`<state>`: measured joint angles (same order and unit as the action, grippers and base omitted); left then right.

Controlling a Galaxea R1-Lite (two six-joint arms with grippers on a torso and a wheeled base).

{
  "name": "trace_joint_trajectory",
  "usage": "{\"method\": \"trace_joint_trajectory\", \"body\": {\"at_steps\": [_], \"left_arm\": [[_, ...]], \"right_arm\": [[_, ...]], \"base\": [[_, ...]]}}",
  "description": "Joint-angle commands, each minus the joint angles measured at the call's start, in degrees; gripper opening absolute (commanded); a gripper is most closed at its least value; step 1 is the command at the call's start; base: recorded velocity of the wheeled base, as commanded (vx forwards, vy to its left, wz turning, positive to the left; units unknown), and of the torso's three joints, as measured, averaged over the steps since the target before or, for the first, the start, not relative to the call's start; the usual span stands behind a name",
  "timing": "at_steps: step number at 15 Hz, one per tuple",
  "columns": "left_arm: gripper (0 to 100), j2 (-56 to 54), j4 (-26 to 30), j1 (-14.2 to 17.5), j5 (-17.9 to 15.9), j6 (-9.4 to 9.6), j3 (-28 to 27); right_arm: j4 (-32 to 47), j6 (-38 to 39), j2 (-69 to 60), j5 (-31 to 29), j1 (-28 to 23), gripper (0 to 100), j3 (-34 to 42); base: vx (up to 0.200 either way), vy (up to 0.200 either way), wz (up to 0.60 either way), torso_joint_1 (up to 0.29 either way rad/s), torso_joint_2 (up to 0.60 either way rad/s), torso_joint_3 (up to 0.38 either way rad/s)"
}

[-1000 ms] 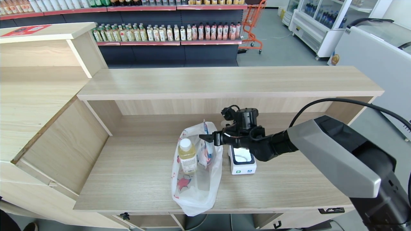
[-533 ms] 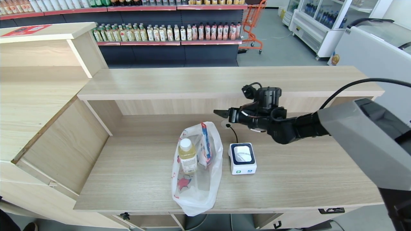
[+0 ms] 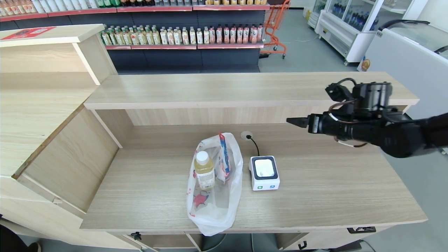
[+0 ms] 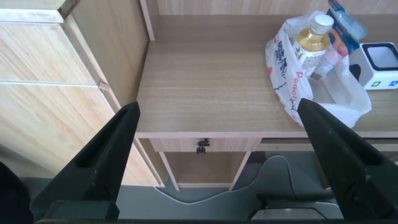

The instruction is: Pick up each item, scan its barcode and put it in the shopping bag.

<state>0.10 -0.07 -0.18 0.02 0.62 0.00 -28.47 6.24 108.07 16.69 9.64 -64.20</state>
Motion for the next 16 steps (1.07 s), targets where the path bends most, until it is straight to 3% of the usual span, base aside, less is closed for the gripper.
{"method": "trace_joint_trajectory", "body": {"at_steps": [1,2,7,9,10,11,16], "left_arm": [[100,0.0,0.0,0.0,0.0,-0.01,0.0],[100,0.0,0.0,0.0,0.1,-0.01,0.0],[100,0.0,0.0,0.0,0.0,-0.01,0.0],[100,0.0,0.0,0.0,0.0,-0.01,0.0],[100,0.0,0.0,0.0,0.0,-0.01,0.0],[100,0.0,0.0,0.0,0.1,-0.01,0.0],[100,0.0,0.0,0.0,0.0,-0.01,0.0]], "right_arm": [[0.0,-1.0,-23.1,-6.0,-2.9,100,19.6],[0.1,-1.3,-33.5,-9.1,-3.1,100,28.4],[6.2,-4.7,-75.6,-12.6,-5.6,100,61.2],[12.4,-6.9,-88.7,-11.9,-5.9,100,64.2],[24.2,-8.4,-97.4,-12.4,-6.4,100,64.2],[28.7,-8.9,-102.6,-13.2,-7.0,100,63.9],[28.5,-8.8,-103.3,-13.3,-6.7,100,64.2]], "base": [[0.0,0.0,0.0,0.0,0.0,0.0],[0.0,0.0,0.0,0.0,0.0,0.0],[0.0,0.0,0.0,0.0,0.0,0.0],[0.0,0.0,0.0,0.0,0.0,0.0],[0.0,0.0,0.0,0.0,0.0,0.0],[0.0,0.0,0.0,0.0,0.0,0.0],[0.0,0.0,0.0,0.0,0.0,0.0]]}}
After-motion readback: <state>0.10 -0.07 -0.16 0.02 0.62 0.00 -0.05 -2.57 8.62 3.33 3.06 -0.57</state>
